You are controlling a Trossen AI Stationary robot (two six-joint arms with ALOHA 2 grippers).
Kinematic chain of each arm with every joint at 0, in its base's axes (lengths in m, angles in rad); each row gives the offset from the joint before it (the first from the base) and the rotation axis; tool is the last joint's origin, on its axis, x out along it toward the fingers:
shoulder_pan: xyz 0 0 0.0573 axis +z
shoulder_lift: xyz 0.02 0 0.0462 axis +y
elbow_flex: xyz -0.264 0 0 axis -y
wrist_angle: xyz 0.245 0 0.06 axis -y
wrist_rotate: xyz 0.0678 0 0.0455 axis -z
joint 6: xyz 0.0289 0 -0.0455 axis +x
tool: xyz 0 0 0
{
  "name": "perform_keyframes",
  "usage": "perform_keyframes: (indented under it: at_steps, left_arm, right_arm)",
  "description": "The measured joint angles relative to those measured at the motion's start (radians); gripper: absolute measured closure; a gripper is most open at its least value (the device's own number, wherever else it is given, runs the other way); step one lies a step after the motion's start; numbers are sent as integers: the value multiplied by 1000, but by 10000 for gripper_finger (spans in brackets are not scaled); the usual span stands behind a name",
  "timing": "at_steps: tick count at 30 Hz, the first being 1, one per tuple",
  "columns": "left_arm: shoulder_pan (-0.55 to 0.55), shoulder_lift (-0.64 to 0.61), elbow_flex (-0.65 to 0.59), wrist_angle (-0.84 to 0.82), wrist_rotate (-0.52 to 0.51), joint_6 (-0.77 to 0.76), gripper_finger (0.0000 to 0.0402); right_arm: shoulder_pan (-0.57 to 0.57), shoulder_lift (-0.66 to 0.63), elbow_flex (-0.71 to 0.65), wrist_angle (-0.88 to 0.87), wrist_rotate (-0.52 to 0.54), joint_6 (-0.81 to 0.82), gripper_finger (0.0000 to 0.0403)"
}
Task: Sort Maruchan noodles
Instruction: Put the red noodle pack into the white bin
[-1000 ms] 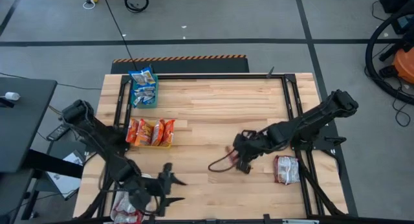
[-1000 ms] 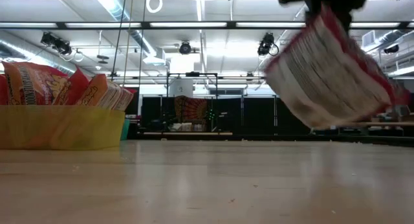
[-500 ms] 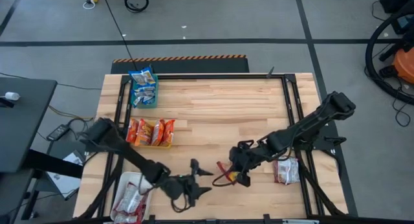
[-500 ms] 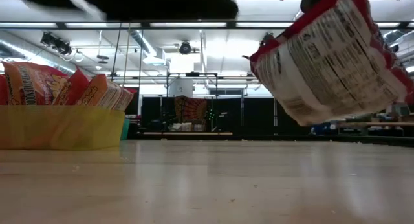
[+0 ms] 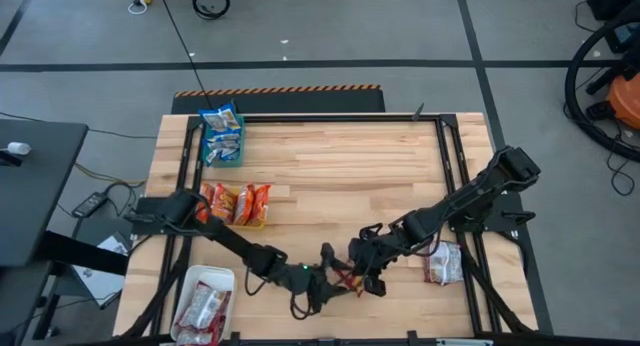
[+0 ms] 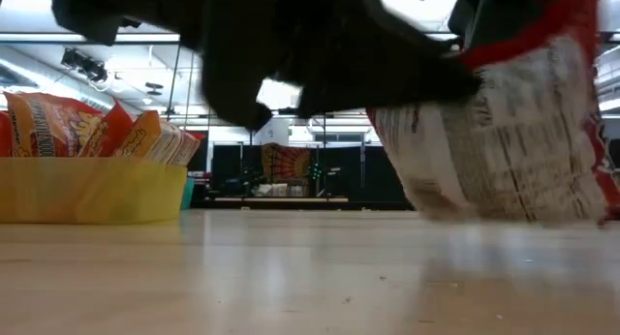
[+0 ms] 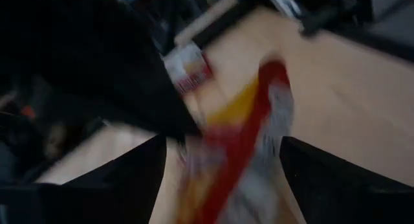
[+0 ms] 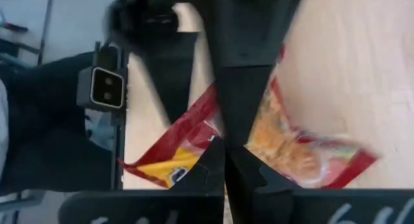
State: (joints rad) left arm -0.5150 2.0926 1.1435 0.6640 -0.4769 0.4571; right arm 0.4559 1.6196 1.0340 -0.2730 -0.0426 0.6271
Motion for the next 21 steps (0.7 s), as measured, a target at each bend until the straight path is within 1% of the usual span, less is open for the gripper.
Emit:
perform_keyframes:
  at_steps: [3,6,8,15,18,21]
  left_arm:
    - [-5,4,10,-86,-3,-28,98]
    - [-6,4,11,-95,-88,-31,99]
    - [0,4,11,-94,-104,-31,99]
    - [26,4,11,-86,-16,-79,104]
    - [25,4,11,-86,-17,-79,123]
    - [17,4,11,-86,-24,-80,155]
  right_arm:
    - [0,-9,3,22,1,-3,399]
    - [1,-13,3,34,3,-11,399]
    - [3,-12,2,36,0,-23,399]
    - [-1,-7,3,67,35,-80,393]
    - [0,-7,3,89,41,-100,380]
    - [0,-13,3,104,47,-113,360]
